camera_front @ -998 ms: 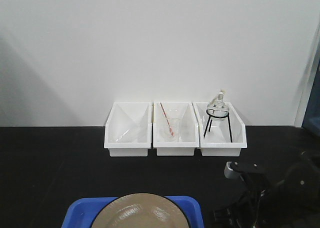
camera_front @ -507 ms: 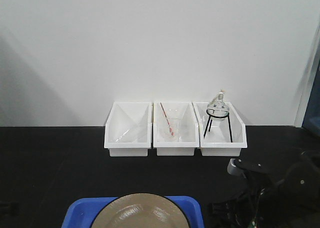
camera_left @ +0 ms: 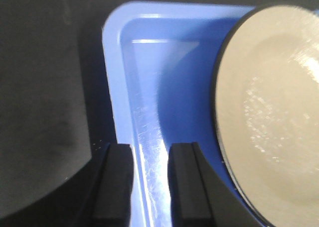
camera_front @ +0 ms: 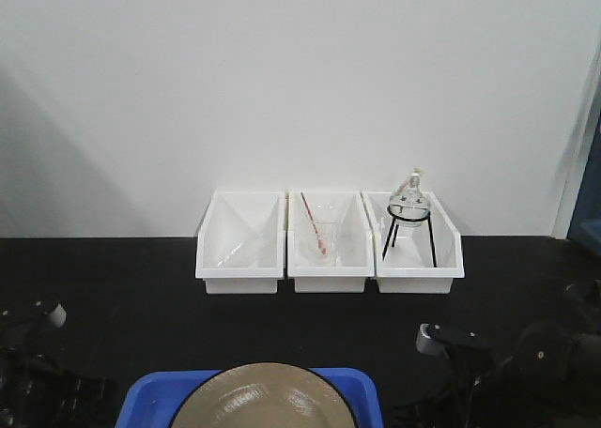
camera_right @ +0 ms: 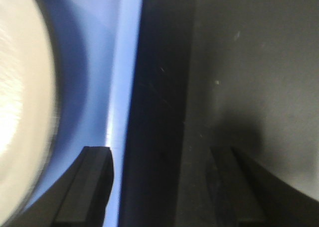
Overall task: Place disk in tray to left cabinet
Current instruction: 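Release the plate and move both grippers to the tray's short edges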
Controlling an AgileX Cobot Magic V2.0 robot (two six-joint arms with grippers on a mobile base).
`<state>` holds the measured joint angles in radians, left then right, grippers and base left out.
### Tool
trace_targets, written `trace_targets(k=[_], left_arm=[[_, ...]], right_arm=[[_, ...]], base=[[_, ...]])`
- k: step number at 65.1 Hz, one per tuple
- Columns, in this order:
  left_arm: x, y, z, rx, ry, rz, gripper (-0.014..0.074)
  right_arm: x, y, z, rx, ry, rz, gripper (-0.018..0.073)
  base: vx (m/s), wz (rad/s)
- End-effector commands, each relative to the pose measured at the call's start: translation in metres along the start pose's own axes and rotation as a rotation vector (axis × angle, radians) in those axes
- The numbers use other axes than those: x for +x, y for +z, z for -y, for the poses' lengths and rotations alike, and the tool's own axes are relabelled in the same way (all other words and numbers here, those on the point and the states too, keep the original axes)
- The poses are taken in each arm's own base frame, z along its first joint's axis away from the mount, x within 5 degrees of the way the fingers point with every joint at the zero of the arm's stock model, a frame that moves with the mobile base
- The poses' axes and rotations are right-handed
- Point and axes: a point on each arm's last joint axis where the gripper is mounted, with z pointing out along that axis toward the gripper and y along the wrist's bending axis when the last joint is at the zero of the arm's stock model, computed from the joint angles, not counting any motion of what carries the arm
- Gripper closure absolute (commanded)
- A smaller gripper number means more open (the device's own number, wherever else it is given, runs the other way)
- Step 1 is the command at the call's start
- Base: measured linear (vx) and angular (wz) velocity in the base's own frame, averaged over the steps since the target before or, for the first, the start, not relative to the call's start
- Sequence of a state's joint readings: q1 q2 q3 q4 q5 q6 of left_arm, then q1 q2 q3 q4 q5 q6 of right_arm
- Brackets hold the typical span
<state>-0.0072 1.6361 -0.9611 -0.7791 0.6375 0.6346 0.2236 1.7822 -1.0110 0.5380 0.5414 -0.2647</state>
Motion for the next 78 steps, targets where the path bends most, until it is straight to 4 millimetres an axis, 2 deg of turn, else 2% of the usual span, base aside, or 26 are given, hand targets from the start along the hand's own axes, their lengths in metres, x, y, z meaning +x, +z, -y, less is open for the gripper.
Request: trace_targets(k=[1, 13, 29, 48, 55, 66, 78], left_arm=[[-0.011, 0.0, 0.002, 0.022, 0.0, 0.056, 0.0269], [-0.007, 0.024, -0.012, -0.007, -0.023, 0.013, 0.0269], [0.0, 0.041, -0.019, -0.003, -0.048, -0.048, 0.0269], [0.006, 0.05, -0.021, 0.02, -0.062, -0.105, 0.0269], [0.007, 0.051, -0.021, 0.025, -0.064, -0.114, 0.0269], [0.009, 0.055, -0.014, 0.036, -0.048, -0.127, 0.0269], [0.008, 0.06, -0.004, 0.029, -0.026, -0.105, 0.0272]], right_arm=[[-0.012, -0.009, -0.003, -0.007, -0.017, 0.075, 0.0083], [-0.01, 0.0, -0.001, -0.013, 0.002, 0.056, 0.0083], [-0.014, 0.003, -0.005, -0.06, 0.023, 0.085, 0.0083], [-0.027, 0.018, -0.008, -0.097, 0.013, 0.055, 0.0083], [-0.037, 0.024, -0.017, -0.119, -0.015, 0.044, 0.009], [-0.044, 0.038, -0.03, -0.145, -0.039, 0.008, 0.0139], [-0.037, 0.051, -0.031, -0.149, -0.012, -0.078, 0.0234]], base=[[0.0, 0.0], [0.0, 0.0], [0.0, 0.0], [0.0, 0.0], [0.0, 0.0], [0.0, 0.0], [0.0, 0.0]])
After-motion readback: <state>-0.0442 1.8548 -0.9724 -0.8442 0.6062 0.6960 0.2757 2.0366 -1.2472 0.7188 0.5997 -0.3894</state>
